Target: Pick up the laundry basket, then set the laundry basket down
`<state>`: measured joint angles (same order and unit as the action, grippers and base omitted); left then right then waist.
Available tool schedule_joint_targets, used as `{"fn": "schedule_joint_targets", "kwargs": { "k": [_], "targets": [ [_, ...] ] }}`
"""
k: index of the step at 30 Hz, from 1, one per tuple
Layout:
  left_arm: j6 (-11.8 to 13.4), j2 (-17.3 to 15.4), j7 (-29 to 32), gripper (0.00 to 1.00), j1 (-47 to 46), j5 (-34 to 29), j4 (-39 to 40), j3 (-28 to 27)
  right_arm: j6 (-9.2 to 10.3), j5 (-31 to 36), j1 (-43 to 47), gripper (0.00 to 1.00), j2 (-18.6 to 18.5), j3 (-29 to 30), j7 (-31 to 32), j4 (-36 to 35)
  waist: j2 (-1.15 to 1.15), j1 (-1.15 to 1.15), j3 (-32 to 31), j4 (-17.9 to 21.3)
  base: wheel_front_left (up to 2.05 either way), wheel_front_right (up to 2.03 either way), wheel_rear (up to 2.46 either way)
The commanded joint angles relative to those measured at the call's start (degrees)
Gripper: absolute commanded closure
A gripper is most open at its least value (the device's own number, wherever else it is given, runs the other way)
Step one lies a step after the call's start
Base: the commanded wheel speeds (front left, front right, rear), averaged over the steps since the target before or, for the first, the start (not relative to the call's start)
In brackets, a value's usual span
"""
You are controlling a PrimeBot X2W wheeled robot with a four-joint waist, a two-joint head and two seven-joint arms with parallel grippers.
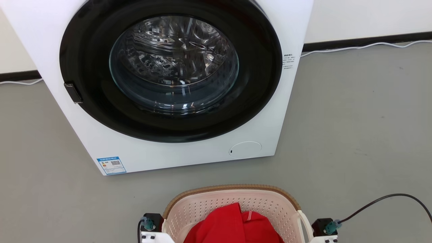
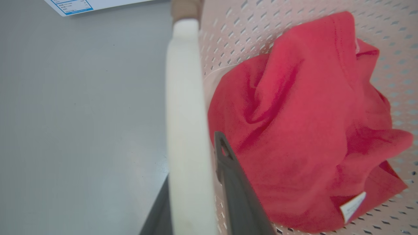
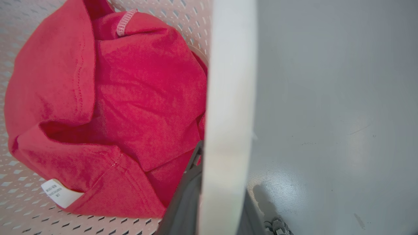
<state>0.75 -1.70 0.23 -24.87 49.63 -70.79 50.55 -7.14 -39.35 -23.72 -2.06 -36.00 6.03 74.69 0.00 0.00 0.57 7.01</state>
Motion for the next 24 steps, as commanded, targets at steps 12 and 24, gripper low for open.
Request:
{"fn": "schedule_joint_targets", "kwargs": {
  "k": [12, 24],
  "targets": [
    [-0.8, -1.2, -0.2, 1.00, 1.0, 1.6, 0.0, 1.7, -0.35, 0.9, 0.2, 1.00, -0.8, -1.0, -0.5, -0.7, 0.00, 0.00, -1.9, -0.6, 0.00, 0.00, 0.00],
    [-0.4, -1.2, -0.4, 1.00, 0.7, 3.4, 0.2, 3.3, -0.35, 1.3, 0.5, 1.00, -0.8, -0.4, -0.5, -0.7, 0.00, 0.00, -1.6, -1.1, 0.00, 0.00, 0.00]
  ]
}}
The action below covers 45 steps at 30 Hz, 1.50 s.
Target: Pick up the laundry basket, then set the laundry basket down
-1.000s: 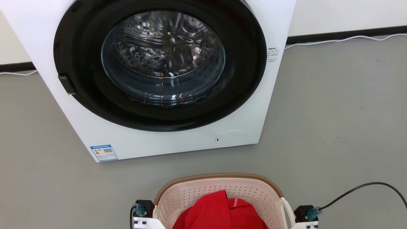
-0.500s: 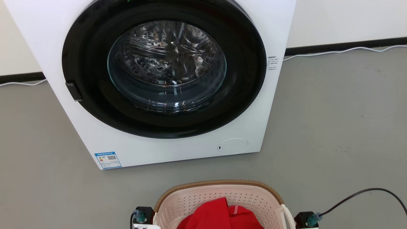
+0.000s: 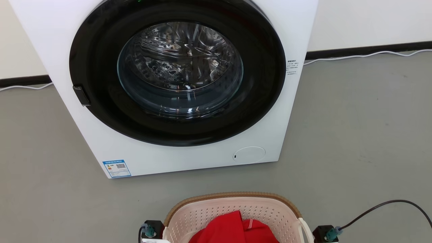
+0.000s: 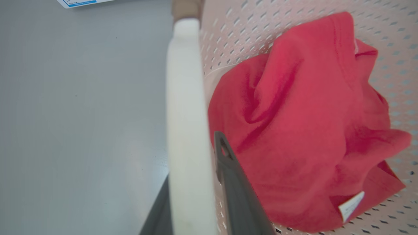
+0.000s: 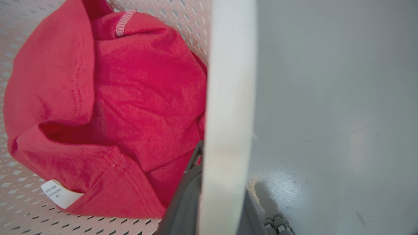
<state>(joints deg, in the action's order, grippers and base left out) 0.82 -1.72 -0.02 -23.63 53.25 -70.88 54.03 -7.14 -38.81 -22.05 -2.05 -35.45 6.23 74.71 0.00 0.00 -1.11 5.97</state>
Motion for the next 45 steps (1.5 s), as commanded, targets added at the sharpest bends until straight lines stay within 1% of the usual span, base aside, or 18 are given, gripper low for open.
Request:
{"fn": "schedule_joint_targets", "kwargs": {
  "k": [1, 11, 34, 39, 45],
  "targets": [
    [-0.5, -1.2, -0.3, 1.00, -0.6, -0.1, 0.2, -0.1, -0.35, 0.7, -1.2, 1.00, -0.8, -0.9, -0.7, -0.8, 0.00, 0.00, 0.1, 0.0, 0.00, 0.00, 0.00],
    [-0.7, -1.2, -0.4, 1.00, -1.1, 0.7, -0.6, 0.9, -0.35, 0.0, -1.3, 1.00, -0.8, -1.2, -0.9, -0.8, 0.00, 0.00, 0.2, -0.1, 0.00, 0.00, 0.00],
    [-0.3, -1.2, -1.0, 1.00, -2.4, 2.8, -1.5, 2.9, -0.35, -4.4, -2.5, 1.00, -0.8, -5.3, -2.1, -0.8, 0.00, 0.00, 1.6, 0.3, 0.00, 0.00, 0.00],
    [-0.1, -1.3, -1.5, 1.00, -3.6, 2.9, -2.1, 3.1, -0.35, -5.9, -3.0, 1.00, -0.8, -6.3, -2.8, -1.3, 0.00, 0.00, 3.1, -0.1, 0.00, 0.00, 0.00],
    [0.3, -1.8, -2.2, 1.00, -5.8, 3.1, -2.5, 2.7, -0.35, -8.1, -3.8, 1.00, -0.8, -7.9, -4.3, -3.8, 0.00, 0.00, 6.5, -0.5, 0.00, 0.00, 0.00]
  ]
}}
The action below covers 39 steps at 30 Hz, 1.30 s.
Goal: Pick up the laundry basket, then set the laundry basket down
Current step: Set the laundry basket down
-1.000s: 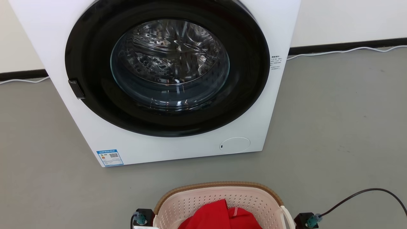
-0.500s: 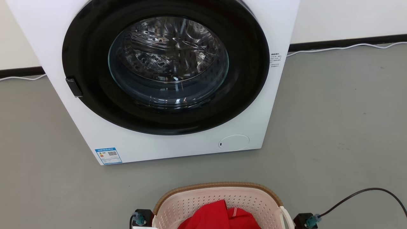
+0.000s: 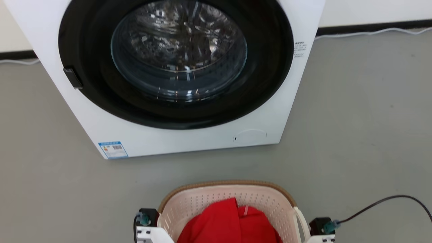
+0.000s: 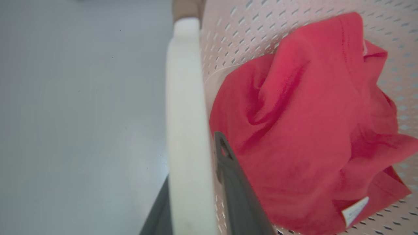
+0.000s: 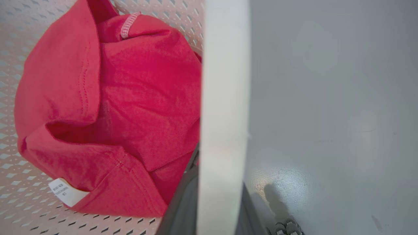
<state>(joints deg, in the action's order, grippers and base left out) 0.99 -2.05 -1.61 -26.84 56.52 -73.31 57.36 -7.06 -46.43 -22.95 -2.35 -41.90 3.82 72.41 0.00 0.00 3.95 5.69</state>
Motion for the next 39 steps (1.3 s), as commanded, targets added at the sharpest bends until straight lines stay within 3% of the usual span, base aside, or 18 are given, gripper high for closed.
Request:
{"fn": "schedule_joint_targets", "kwargs": {
  "k": [1, 29, 39],
  "targets": [
    [0.1, -1.5, -0.6, 1.00, -2.6, -0.2, -0.1, -0.6, -0.43, -0.5, -2.9, 1.00, -0.5, -1.5, -1.9, -1.5, 0.00, 0.00, 1.5, -0.3, 0.00, 0.00, 0.00],
    [1.9, -4.8, -7.2, 1.00, -20.5, -0.6, -0.5, -2.3, -0.43, -7.7, -19.2, 1.00, -0.5, -7.0, -14.8, -0.5, 0.00, 0.00, 28.0, -4.5, 0.00, 0.00, 0.00],
    [1.9, -6.2, -9.6, 1.00, -24.8, -0.7, -0.6, -2.7, -0.43, -8.8, -23.8, 1.00, -0.5, -8.1, -17.4, 0.7, 0.00, 0.00, 35.3, -4.2, 0.00, 0.00, 0.00]
  ]
}}
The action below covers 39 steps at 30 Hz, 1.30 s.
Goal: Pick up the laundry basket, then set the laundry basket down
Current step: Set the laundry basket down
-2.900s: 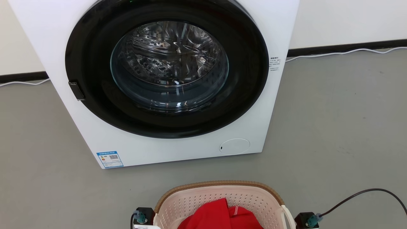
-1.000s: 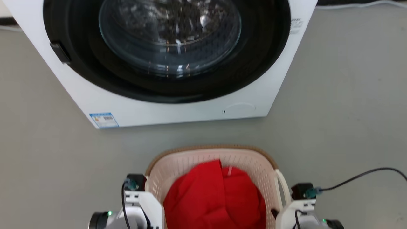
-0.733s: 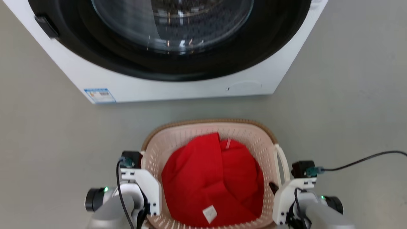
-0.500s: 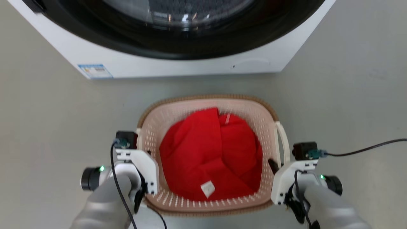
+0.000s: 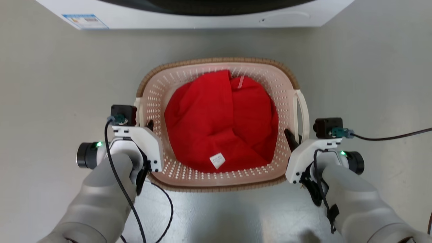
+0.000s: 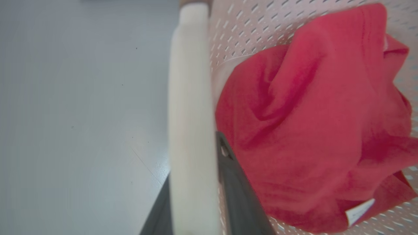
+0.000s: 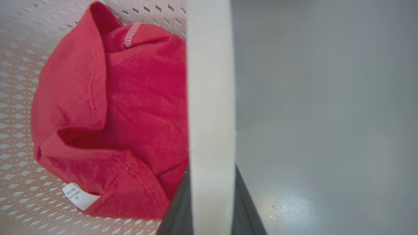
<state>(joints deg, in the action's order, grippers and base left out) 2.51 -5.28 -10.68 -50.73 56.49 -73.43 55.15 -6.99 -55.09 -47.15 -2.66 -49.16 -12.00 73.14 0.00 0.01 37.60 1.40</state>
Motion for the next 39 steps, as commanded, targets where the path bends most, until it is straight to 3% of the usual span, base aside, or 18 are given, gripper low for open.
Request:
{"fn": "schedule_joint_targets", "kwargs": {
  "k": [1, 15, 39],
  "targets": [
    [0.5, -3.1, -0.7, 1.00, -1.3, -0.8, -0.5, -0.5, -0.50, -0.2, 0.0, 1.00, -0.2, -0.8, -1.8, 0.1, 0.00, -0.01, 2.2, 0.1, 0.00, 0.00, 0.00],
    [2.2, -3.3, -3.7, 1.00, -6.0, -2.1, -0.4, -0.5, -0.50, -0.5, -3.4, 1.00, -0.2, -0.6, -3.0, 0.2, 0.00, -0.01, 7.6, -1.0, 0.00, 0.00, 0.00],
    [2.4, -4.5, -4.3, 1.00, -7.8, -3.5, 0.5, -3.1, -0.50, 4.3, -3.8, 1.00, -0.2, 4.8, -3.0, -2.1, 0.00, -0.01, 10.5, -0.3, 0.00, 0.00, 0.00]
  ]
}}
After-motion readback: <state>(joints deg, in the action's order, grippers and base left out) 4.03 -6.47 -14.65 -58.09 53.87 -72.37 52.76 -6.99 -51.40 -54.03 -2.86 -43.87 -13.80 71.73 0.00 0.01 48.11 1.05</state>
